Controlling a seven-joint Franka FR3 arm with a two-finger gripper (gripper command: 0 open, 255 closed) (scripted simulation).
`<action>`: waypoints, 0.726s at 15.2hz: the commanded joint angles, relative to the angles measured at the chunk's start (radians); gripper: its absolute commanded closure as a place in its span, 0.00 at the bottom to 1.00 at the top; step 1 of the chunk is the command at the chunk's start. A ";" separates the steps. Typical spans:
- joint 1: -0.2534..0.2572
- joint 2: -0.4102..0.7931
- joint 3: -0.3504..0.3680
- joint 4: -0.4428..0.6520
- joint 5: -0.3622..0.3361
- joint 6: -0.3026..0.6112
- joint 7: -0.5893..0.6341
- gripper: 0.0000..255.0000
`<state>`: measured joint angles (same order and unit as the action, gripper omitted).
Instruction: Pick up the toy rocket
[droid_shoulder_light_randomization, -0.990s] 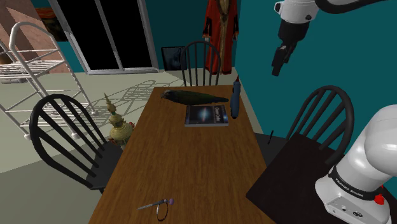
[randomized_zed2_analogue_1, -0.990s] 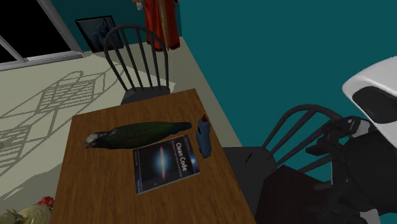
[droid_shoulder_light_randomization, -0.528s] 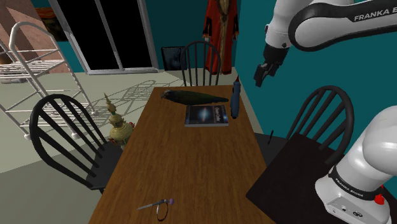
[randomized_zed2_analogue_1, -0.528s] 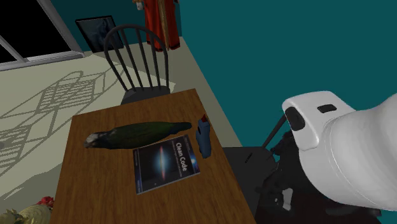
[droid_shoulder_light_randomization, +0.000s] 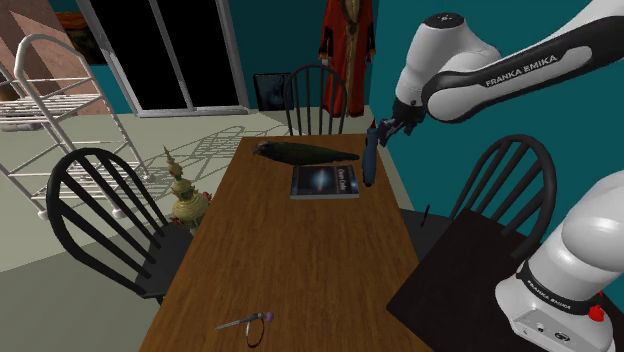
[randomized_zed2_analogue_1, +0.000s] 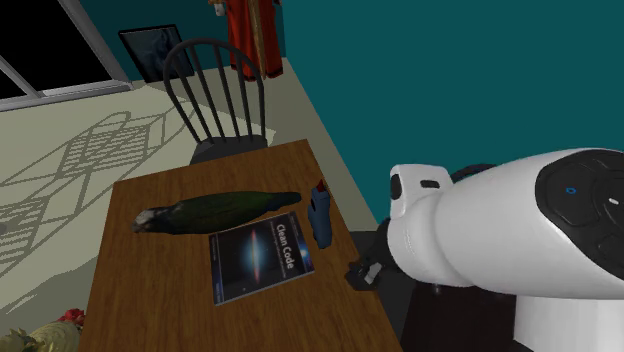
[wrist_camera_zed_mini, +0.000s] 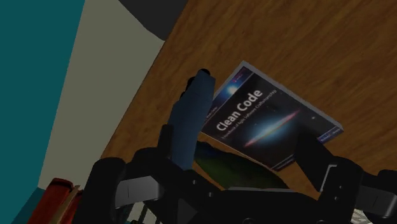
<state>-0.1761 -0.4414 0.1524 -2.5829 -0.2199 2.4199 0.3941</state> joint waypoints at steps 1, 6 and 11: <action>-0.041 0.066 0.021 0.001 -0.039 0.094 0.084 0.00; -0.178 0.260 0.089 0.050 -0.229 0.289 0.355 0.00; -0.286 0.469 0.116 0.169 -0.581 0.394 0.755 0.00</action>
<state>-0.4448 -0.0165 0.2670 -2.4383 -0.7088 2.7934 1.0441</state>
